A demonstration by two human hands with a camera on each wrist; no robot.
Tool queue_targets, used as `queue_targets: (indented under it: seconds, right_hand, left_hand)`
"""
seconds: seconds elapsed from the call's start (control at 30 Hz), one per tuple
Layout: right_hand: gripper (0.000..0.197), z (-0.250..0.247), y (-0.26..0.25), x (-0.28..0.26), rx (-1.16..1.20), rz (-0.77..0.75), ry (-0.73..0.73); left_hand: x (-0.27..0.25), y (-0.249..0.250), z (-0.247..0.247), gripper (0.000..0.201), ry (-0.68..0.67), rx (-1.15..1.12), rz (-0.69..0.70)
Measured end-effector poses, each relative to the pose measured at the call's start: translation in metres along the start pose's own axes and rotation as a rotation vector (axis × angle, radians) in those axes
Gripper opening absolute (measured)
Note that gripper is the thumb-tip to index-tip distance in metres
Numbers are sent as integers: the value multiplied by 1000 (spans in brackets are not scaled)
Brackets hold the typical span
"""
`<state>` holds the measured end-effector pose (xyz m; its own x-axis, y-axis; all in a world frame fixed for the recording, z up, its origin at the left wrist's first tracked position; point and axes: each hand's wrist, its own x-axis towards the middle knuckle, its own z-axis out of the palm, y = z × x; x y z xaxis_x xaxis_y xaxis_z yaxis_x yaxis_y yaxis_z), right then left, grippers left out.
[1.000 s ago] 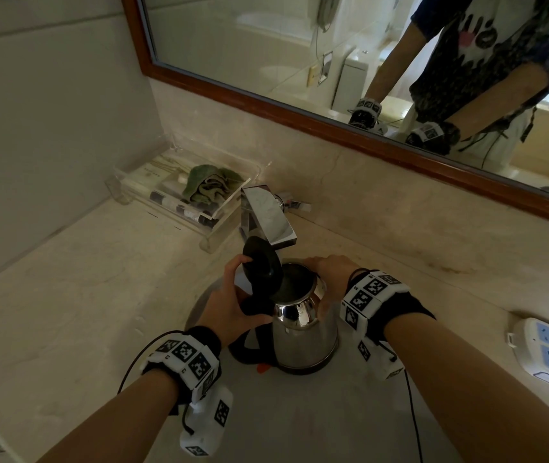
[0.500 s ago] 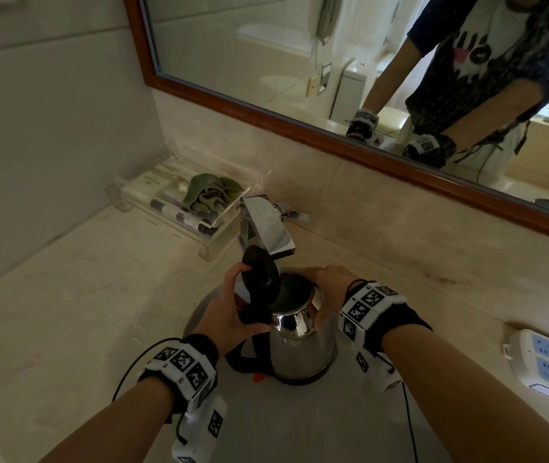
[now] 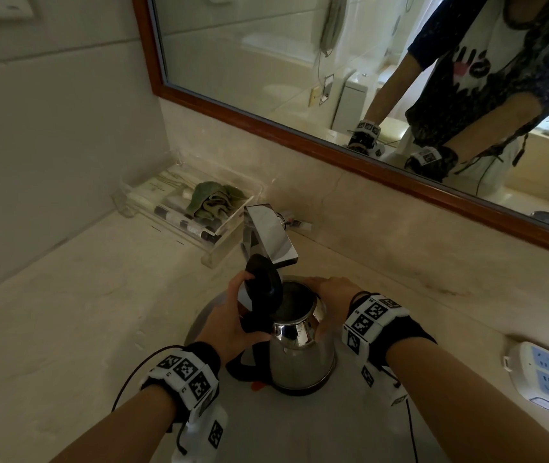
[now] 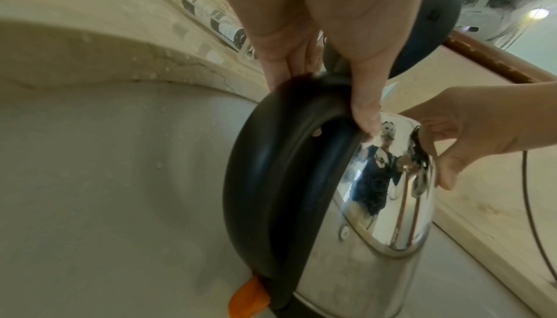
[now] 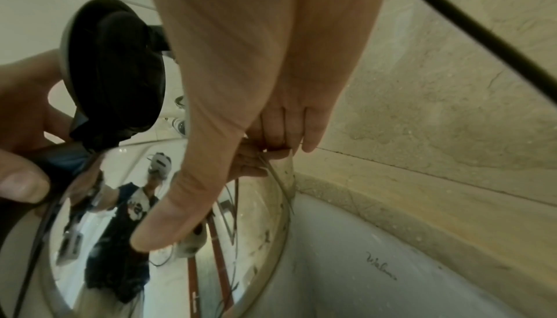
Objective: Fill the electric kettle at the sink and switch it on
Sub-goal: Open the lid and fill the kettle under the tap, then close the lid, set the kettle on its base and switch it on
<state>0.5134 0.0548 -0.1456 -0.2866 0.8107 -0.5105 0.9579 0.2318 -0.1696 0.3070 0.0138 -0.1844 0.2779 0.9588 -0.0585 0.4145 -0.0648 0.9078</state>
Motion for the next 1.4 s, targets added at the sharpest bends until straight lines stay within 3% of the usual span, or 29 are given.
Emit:
queue_targets:
  seconds: [0.17,0.33,0.4,0.6,0.73,0.83,1.07,1.2,1.3,1.4]
  right_hand:
    - [107,-1,3,-2,30,-14,-13]
    - [75,-17,11,-1,32,138,-92]
    - [73,-28,16,-1,24,200,-96]
    - [71,-49,19,5,222,268,39]
    - [69,-49,14,22,509,210,200]
    - [68,-48,3,32,599,152,273]
    - [42,-47,-1,30,675,114,376]
    - [63,-39,-1,18,872,19,280]
    - [70,-19,8,0,640,20,118]
    - [97,9,7,-13,469,32,-2]
  left_hand:
    - [-2,5,-1,95,9,27,-24]
    - [-3,3,-2,91,-9,48,-37]
    - [-2,5,-3,87,-14,46,-38]
    - [-4,11,-5,88,-16,42,-44]
    - [-4,9,-5,89,-21,40,-45]
    - [-3,8,-5,87,-22,44,-37]
    - [-3,2,-1,90,-14,31,-28]
    - [-2,2,0,90,-8,38,-30]
    - [-2,-2,1,89,-12,17,-36]
    - [-5,-2,3,89,-32,34,-38]
